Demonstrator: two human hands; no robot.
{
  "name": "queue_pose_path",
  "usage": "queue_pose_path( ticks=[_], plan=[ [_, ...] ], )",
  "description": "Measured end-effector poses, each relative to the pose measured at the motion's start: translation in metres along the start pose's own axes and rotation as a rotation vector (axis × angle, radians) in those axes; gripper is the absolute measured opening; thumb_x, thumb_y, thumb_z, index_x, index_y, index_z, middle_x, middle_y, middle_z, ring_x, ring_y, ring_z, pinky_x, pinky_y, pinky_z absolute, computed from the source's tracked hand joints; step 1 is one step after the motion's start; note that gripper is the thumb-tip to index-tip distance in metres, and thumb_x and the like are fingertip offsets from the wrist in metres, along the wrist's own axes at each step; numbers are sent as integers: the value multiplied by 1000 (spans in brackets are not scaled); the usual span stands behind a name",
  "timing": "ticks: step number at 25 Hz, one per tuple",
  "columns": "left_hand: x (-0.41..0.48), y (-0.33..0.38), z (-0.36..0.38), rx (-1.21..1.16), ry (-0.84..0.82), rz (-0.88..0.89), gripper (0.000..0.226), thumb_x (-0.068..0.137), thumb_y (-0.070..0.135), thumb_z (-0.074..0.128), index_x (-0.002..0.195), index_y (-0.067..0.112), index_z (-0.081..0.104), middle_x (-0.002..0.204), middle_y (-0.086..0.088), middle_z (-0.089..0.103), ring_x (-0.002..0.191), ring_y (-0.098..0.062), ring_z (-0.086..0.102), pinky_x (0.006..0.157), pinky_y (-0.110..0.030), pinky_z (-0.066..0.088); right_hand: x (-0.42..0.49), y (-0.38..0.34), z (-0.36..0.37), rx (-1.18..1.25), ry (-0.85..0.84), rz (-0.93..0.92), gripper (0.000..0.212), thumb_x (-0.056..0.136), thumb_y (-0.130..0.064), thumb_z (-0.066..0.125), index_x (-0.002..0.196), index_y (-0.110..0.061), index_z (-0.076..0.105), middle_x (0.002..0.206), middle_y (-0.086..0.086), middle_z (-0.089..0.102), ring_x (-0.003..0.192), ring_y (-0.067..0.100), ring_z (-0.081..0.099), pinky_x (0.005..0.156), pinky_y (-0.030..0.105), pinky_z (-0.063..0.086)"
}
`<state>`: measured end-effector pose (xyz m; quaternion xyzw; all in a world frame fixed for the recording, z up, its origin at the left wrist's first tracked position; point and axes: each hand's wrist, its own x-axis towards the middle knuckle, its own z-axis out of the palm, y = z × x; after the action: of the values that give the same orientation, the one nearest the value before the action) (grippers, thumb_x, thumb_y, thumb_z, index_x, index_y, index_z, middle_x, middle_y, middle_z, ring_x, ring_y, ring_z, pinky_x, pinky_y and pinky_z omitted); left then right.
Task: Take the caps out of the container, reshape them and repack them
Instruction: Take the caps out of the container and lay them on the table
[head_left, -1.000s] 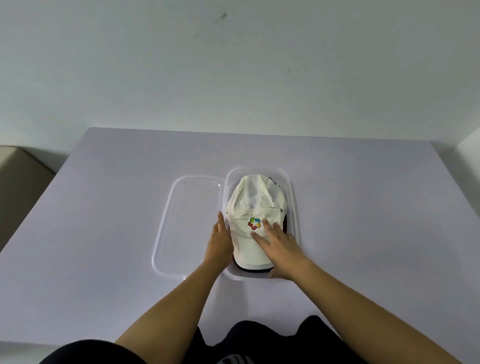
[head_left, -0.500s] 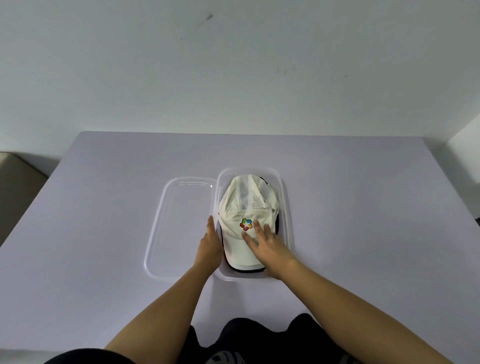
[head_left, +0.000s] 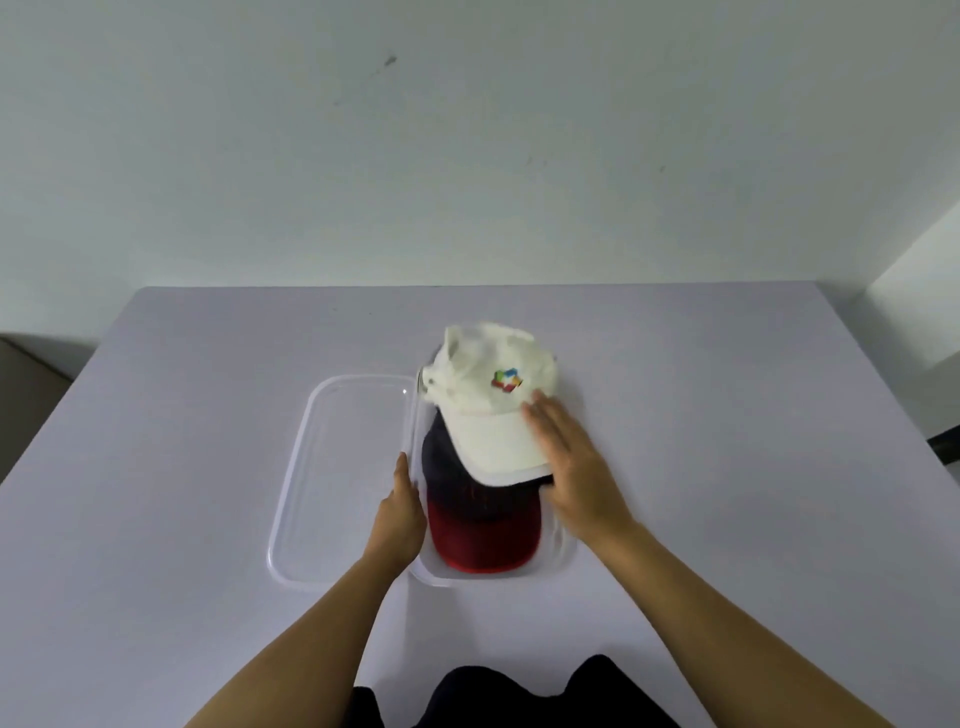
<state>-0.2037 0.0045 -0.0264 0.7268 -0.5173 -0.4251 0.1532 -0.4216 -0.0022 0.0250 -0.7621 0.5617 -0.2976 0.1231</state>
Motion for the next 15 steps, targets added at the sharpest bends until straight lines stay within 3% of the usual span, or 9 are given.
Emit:
queue_pose_path(
  ticks=[2, 4, 6, 8, 10, 13, 15],
  plan=[
    [1, 0, 1, -10, 9, -9, 58, 100, 17, 25, 151, 29, 1, 136, -21, 52, 122, -37, 52, 104, -45, 38, 8, 17, -15, 14, 188, 16, 71, 74, 8, 46, 141, -11, 31, 148, 14, 34, 138, 30, 29, 113, 34, 28],
    [0, 1, 3, -22, 25, -14, 56, 101, 20, 24, 151, 29, 2, 134, -21, 54, 121, -37, 53, 104, -45, 38, 16, 34, -29, -4, 300, 84, 60, 80, -3, 33, 140, -7, 33, 149, 18, 32, 139, 29, 25, 115, 35, 24],
    [0, 1, 5, -17, 39, -13, 55, 102, 21, 24, 151, 28, 2, 134, -21, 55, 121, -37, 53, 104, -45, 38, 16, 60, -32, -57, 333, 182, 62, 78, 4, 32, 140, -3, 34, 150, 21, 30, 139, 34, 24, 114, 41, 25],
    [2, 1, 6, -10, 52, -16, 54, 102, 21, 24, 151, 28, 2, 133, -21, 55, 121, -38, 53, 104, -45, 38, 6, 93, -25, -119, 260, 285, 72, 70, 22, 40, 138, -1, 38, 149, 22, 31, 136, 40, 28, 110, 50, 30],
    [3, 0, 7, -9, 53, -28, 54, 102, 20, 24, 151, 28, 3, 132, -21, 56, 120, -38, 54, 103, -46, 38, -10, 123, -13, -194, 84, 320, 78, 62, 30, 45, 134, 0, 43, 146, 24, 35, 132, 46, 34, 104, 58, 37],
    [5, -2, 7, -6, 48, -33, 54, 102, 23, 24, 151, 29, 3, 132, -20, 57, 119, -37, 55, 102, -45, 39, -22, 150, 0, -312, -193, 319, 79, 63, 28, 48, 135, -3, 44, 148, 20, 35, 133, 44, 35, 102, 55, 40],
    [5, 0, 8, -8, 67, -29, 53, 102, 22, 25, 151, 28, 4, 130, -19, 58, 117, -37, 56, 101, -43, 40, -7, 156, 3, -359, -272, 352, 75, 70, 24, 48, 139, -4, 38, 151, 19, 29, 136, 42, 31, 104, 51, 39]
  ],
)
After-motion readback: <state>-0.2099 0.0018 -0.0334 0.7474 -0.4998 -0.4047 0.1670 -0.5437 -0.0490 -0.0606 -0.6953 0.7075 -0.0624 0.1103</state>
